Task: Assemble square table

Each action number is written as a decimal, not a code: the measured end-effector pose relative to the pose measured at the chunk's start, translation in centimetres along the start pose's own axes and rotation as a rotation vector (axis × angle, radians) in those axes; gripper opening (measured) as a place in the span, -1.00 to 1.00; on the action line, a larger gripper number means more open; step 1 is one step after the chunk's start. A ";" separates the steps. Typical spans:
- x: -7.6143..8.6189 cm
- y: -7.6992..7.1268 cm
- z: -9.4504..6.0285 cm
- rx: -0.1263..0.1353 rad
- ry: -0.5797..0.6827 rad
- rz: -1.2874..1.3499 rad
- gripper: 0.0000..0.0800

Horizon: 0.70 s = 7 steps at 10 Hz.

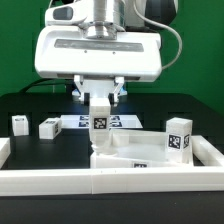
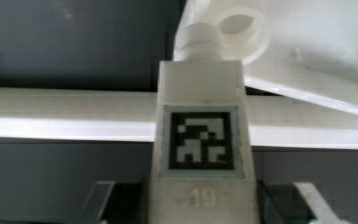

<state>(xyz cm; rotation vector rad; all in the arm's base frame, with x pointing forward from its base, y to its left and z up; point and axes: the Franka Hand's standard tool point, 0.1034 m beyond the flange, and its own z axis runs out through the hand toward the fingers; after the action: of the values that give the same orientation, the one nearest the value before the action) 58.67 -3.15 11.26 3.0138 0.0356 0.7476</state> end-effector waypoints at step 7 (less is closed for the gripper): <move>0.4 -0.7 0.1 0.007 0.007 0.023 -0.27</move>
Offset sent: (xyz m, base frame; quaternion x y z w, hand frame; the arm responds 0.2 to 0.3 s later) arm 0.0000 0.0000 0.0000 0.0000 0.0000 0.0000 1.0000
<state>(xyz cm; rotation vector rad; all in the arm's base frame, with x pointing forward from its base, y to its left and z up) 59.04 -2.49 11.29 3.0234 0.0037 0.7619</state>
